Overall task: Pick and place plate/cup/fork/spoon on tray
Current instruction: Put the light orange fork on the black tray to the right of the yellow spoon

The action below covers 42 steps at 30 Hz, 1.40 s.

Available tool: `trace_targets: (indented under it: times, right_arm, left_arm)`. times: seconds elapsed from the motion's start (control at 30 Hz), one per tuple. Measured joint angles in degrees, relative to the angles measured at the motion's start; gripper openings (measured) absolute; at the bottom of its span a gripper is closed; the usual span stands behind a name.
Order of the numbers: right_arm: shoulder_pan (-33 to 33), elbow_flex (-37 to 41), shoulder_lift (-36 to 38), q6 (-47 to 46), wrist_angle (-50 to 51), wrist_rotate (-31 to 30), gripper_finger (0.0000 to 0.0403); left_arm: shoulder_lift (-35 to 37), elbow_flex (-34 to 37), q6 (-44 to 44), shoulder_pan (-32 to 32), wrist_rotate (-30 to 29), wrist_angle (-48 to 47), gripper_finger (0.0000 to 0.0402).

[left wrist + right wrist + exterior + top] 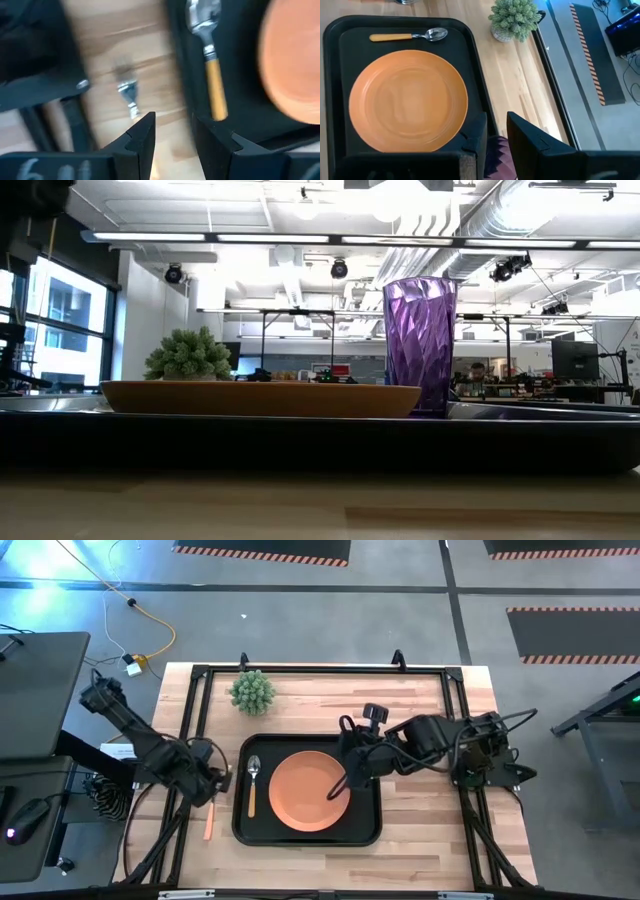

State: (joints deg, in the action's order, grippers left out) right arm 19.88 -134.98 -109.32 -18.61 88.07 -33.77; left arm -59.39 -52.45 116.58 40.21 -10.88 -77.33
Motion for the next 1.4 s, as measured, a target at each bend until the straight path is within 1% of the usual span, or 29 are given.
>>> trace_targets:
  times: [0.1,0.27,0.43,0.53,0.8,0.93,1.1,1.4]
  right_arm:
    - [-0.5,0.0,0.0,-0.9,0.0,0.0,0.0067]
    - [-1.4,0.0,0.0,-0.8,-0.7,0.2,0.0067]
    - [-2.5,0.0,0.0,-0.8,-2.4,0.2,0.0067]
    - [-3.2,0.0,0.0,-0.6,-3.6,0.2,0.0067]
    - [-4.2,0.0,0.0,-0.6,-4.1,0.2,0.0067]
    - [-4.2,0.0,0.0,-0.6,-4.4,0.2,0.0067]
    - [-4.2,0.0,0.0,-0.6,-5.4,0.2,0.0067]
    - [-4.2,0.0,0.0,-0.6,-5.8,0.2,0.0067]
  left_arm:
    - [-0.3,0.0,3.9,2.8,1.7,-1.6,0.0117]
    - [-1.0,0.0,9.4,7.5,1.8,-2.3,0.0117]
    - [-2.2,0.1,12.5,10.6,2.6,-2.6,0.0117]
    - [-3.1,1.5,14.3,11.9,3.6,-1.9,0.0117]
    - [-3.6,10.8,15.1,12.8,4.5,13.2,0.0117]
    - [-3.6,14.0,15.3,12.7,7.7,16.2,0.0117]
    - [-3.6,17.0,15.3,12.7,7.7,21.7,0.0117]
    - [-6.4,21.1,15.3,11.8,8.9,27.3,0.0117]
